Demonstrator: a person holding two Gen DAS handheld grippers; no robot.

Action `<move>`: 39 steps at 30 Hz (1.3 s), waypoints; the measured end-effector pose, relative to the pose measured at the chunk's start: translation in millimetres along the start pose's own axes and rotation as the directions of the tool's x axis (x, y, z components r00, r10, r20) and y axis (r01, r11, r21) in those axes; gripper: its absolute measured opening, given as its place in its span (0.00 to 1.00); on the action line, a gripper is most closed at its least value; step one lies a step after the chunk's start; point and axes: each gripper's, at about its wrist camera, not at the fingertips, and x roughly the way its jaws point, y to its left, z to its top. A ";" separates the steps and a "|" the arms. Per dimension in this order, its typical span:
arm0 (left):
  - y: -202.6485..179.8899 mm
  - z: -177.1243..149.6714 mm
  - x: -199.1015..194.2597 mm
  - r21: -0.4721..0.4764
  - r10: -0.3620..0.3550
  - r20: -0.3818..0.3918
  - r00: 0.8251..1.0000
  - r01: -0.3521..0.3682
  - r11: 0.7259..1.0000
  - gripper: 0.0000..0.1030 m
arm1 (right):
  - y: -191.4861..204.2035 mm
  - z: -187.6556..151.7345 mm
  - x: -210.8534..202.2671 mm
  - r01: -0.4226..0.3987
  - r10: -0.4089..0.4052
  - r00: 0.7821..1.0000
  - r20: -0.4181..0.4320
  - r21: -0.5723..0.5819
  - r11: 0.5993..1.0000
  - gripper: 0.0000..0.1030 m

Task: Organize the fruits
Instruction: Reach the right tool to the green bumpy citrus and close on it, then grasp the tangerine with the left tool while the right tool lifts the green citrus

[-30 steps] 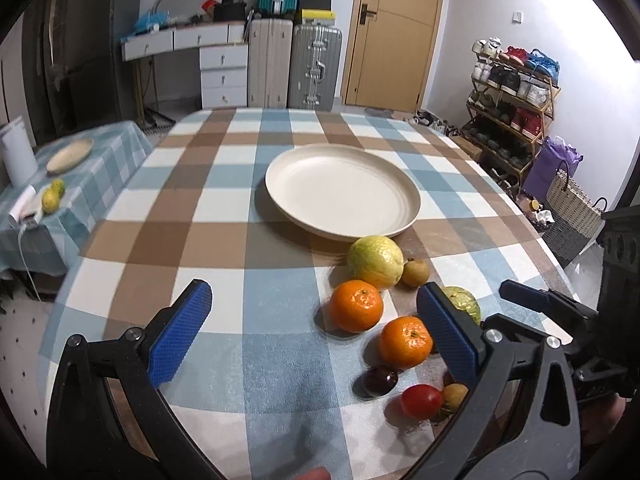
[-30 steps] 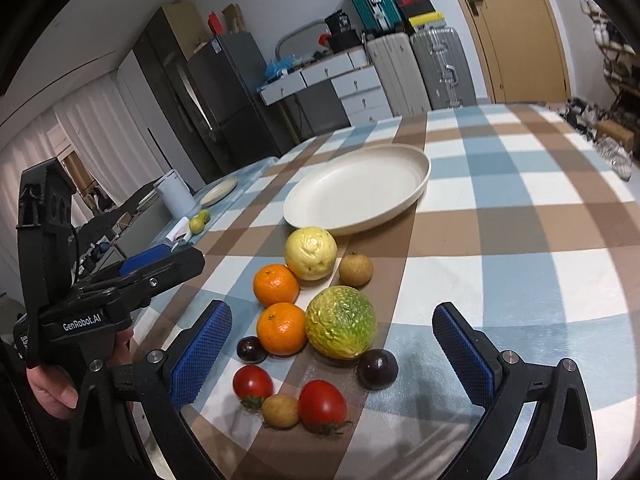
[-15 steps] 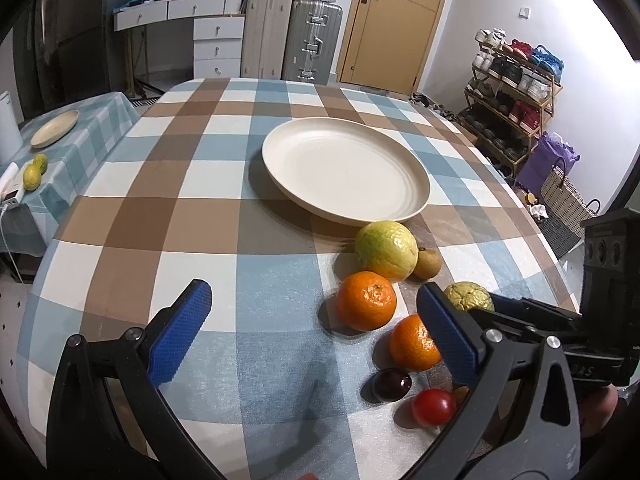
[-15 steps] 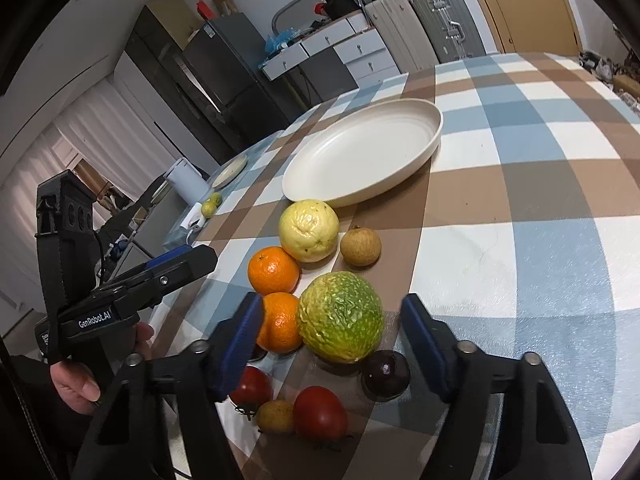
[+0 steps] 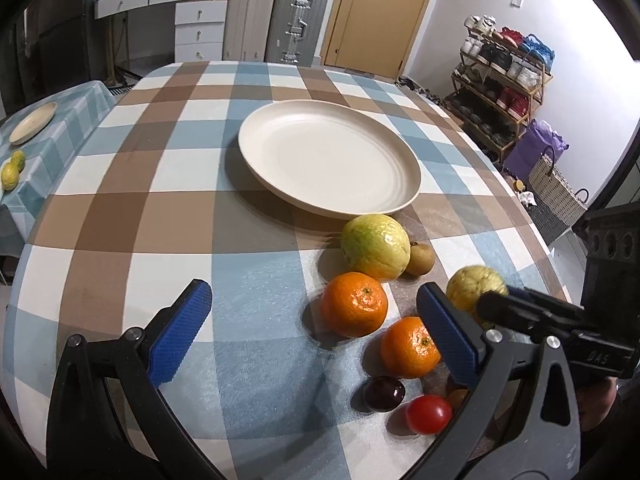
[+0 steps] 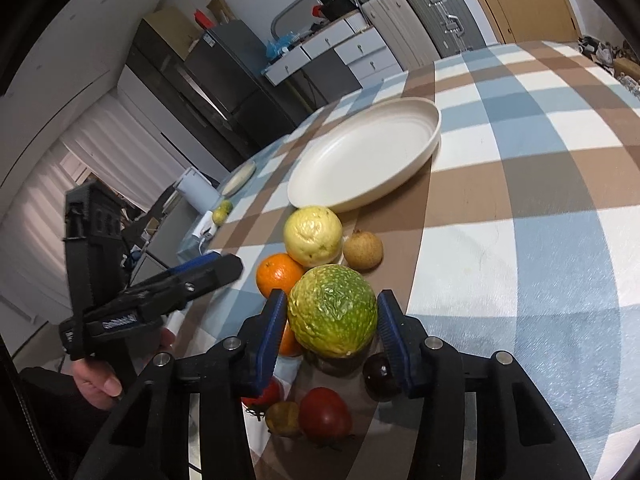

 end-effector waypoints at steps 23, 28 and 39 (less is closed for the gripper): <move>-5.5 1.8 42.0 0.005 -0.175 -0.155 0.972 0.177 0.984 0.45 | -7.7 15.7 -9.4 -0.029 0.029 0.998 0.048 0.000 1.000 0.46; -4.4 0.9 41.9 -0.016 -0.208 -0.156 0.966 0.208 0.978 0.38 | -4.9 18.0 -9.6 -0.034 0.034 0.998 0.048 -0.006 0.999 0.46; 4.4 3.6 20.5 -0.005 -0.213 -0.117 0.970 0.214 0.977 0.37 | 0.7 25.0 -7.8 -0.049 0.050 0.997 0.052 -0.025 0.998 0.46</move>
